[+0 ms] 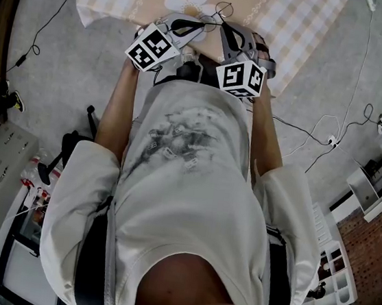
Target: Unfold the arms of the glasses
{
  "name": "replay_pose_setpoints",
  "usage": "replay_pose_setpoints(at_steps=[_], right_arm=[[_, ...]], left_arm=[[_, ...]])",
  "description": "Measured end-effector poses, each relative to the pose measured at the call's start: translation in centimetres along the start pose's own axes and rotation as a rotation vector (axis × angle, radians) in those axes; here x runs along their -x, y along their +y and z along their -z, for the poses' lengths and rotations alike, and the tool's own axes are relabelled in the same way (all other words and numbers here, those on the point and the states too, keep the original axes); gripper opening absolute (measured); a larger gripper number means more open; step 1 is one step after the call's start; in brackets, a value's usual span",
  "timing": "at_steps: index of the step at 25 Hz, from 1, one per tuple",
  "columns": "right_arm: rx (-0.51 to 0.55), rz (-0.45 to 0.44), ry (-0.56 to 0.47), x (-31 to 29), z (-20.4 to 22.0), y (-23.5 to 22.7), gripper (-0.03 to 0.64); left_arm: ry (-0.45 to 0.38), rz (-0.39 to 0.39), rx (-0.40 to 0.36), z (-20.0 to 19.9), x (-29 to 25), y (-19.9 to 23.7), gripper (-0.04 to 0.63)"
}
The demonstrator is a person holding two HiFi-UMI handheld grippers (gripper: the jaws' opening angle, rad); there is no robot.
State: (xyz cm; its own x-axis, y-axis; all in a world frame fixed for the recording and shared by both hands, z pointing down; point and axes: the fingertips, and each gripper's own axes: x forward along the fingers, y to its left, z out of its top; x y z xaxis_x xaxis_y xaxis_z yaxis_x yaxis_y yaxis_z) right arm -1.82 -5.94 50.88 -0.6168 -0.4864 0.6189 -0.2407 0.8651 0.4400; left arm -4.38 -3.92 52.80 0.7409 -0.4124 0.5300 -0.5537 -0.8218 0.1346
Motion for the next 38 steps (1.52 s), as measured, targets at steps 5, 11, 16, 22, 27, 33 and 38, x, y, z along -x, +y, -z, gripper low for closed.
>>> replay_pose_setpoints(at_steps=[5,11,16,22,27,33,38], right_arm=[[-0.007,0.011,0.003,0.3,0.1,-0.4,0.021],[-0.017,0.029,0.005,0.7,0.2,-1.0,0.021],[-0.032,0.049,0.008,1.1,0.4,-1.7,0.021],[-0.046,0.071,0.015,1.7,0.7,-2.4,0.021],[-0.060,0.085,0.024,2.0,1.1,-2.7,0.021],[-0.086,0.100,0.030,2.4,1.4,-3.2,0.021],[-0.103,0.115,0.036,2.8,1.7,-3.6,0.021]], left_arm=[[0.001,0.001,0.000,0.0,0.0,-0.1,0.006],[0.008,0.003,-0.005,0.2,-0.1,-0.4,0.006],[0.018,0.006,-0.009,0.4,-0.1,-0.6,0.006],[0.027,0.010,-0.010,0.6,-0.1,-0.8,0.006],[0.030,0.010,-0.010,0.7,-0.1,-0.9,0.006],[0.030,0.007,-0.006,0.8,-0.1,-0.9,0.006],[0.031,0.005,-0.005,0.9,0.0,-0.9,0.006]])
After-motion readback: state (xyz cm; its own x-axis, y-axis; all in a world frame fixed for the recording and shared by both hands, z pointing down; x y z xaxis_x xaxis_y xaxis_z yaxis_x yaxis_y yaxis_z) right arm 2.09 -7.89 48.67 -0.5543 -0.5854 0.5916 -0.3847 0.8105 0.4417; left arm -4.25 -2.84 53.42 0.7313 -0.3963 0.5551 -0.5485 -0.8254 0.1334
